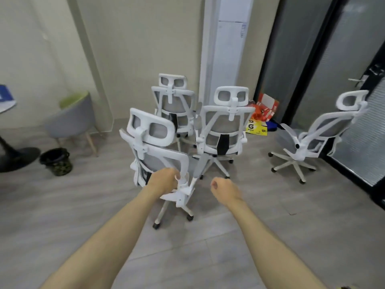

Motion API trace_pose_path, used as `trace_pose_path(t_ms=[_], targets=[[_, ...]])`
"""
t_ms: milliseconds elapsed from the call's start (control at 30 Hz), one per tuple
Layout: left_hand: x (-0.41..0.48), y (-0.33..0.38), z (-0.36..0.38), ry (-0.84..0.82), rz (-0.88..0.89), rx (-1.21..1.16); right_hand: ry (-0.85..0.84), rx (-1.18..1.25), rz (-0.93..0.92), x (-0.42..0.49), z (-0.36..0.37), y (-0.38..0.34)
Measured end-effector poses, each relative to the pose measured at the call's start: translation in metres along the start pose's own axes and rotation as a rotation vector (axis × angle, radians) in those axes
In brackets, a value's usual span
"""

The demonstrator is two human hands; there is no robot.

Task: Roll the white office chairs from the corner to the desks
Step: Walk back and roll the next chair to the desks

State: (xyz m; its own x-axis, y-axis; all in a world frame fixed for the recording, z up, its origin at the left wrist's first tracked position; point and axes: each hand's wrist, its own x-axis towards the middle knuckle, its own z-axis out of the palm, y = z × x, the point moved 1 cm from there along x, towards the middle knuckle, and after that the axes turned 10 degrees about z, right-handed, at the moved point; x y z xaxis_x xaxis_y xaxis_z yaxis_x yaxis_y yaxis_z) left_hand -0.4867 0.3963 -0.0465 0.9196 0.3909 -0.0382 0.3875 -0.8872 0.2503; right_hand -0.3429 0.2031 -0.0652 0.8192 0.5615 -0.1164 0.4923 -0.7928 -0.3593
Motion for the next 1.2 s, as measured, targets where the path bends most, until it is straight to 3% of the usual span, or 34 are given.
trace_pose_path(t_ms=[333,667,767,867,1033,1200], targets=[[0.079,-0.168,-0.054,0.164,-0.191,-0.124,0.046,0.134,-0.247,0.136,0.032,-0.162],[0.198,-0.282,-0.122,0.392,0.000,-0.103,0.260,0.166,-0.316,0.253,0.037,-0.287],[0.228,-0.298,-0.136,0.429,0.099,-0.087,0.219,0.112,-0.264,0.277,0.041,-0.306],[0.258,-0.312,-0.139,0.298,0.228,0.012,0.034,0.029,-0.169,0.303,0.048,-0.315],[0.296,-0.345,-0.130,0.092,0.285,0.304,-0.084,-0.068,-0.172,0.342,0.044,-0.326],[0.324,-0.354,-0.139,-0.025,0.304,0.359,-0.058,-0.058,-0.164,0.365,0.050,-0.322]])
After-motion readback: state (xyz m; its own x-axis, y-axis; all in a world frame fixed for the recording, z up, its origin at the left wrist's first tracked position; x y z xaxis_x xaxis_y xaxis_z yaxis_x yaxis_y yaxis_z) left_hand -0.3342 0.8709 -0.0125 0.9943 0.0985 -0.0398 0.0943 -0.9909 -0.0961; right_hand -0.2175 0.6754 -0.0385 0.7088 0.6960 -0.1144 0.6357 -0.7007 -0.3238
